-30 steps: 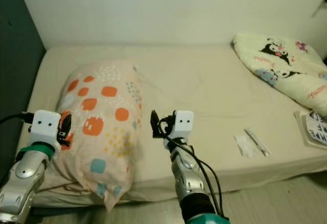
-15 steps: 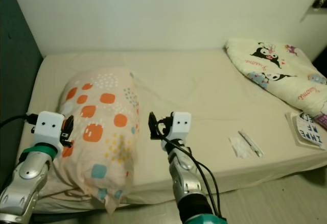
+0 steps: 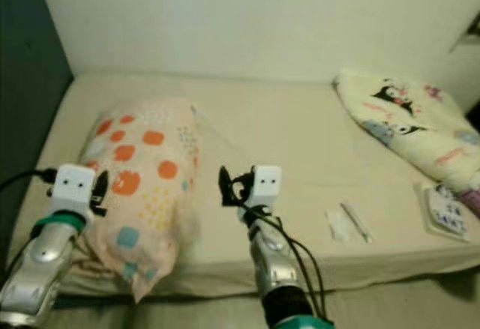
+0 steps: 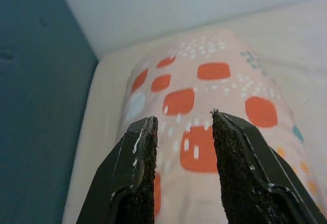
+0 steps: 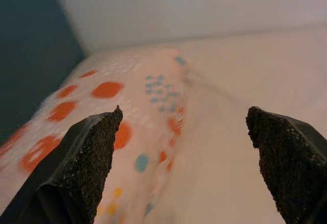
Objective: Clean up the room
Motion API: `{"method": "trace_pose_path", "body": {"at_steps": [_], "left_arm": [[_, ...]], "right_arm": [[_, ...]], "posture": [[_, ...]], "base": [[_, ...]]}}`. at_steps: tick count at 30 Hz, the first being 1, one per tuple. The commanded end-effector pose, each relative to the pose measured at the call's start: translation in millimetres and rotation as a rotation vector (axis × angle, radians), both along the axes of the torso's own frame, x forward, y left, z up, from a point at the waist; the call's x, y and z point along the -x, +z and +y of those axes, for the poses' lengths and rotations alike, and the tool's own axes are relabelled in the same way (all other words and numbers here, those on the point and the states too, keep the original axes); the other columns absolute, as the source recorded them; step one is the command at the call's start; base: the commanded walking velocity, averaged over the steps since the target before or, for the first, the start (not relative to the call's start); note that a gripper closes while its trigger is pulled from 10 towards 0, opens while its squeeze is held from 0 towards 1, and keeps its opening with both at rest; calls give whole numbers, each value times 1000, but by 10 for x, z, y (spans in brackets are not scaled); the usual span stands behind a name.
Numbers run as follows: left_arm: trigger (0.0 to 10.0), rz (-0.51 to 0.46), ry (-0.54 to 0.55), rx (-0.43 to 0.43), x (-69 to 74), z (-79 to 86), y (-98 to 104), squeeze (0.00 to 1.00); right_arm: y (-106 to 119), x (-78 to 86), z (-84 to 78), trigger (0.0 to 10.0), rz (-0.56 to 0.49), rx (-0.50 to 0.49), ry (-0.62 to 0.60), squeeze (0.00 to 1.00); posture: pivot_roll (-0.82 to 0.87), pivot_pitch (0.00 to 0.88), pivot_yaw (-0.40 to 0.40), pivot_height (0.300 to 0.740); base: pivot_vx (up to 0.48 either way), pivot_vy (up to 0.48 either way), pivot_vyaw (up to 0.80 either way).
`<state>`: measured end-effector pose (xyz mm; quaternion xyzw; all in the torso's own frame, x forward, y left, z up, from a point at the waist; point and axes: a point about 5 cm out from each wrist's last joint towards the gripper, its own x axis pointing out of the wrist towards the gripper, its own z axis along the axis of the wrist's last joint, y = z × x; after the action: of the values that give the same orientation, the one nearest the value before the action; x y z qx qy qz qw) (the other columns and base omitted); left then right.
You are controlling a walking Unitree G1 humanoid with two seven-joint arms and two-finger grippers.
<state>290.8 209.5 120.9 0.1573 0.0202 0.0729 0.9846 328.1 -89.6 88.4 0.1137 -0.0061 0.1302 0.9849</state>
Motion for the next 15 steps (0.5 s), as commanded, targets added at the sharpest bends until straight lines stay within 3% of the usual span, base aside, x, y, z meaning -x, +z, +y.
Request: {"method": "trace_pose_path", "body": {"at_steps": [1, 15], "left_arm": [[10000, 15, -13, -1, 12, -51, -47, 0], [10000, 14, -1, -1, 10, -27, -44, 0]], "right_arm": [[-81, 30, -89, 10000, 27, 22, -17, 0], [-96, 40, -63, 10000, 33, 28, -2, 0]], "posture": [[174, 5, -37, 740], [180, 12, -39, 740]], "base": [[0, -401, 0], [0, -403, 0]]}}
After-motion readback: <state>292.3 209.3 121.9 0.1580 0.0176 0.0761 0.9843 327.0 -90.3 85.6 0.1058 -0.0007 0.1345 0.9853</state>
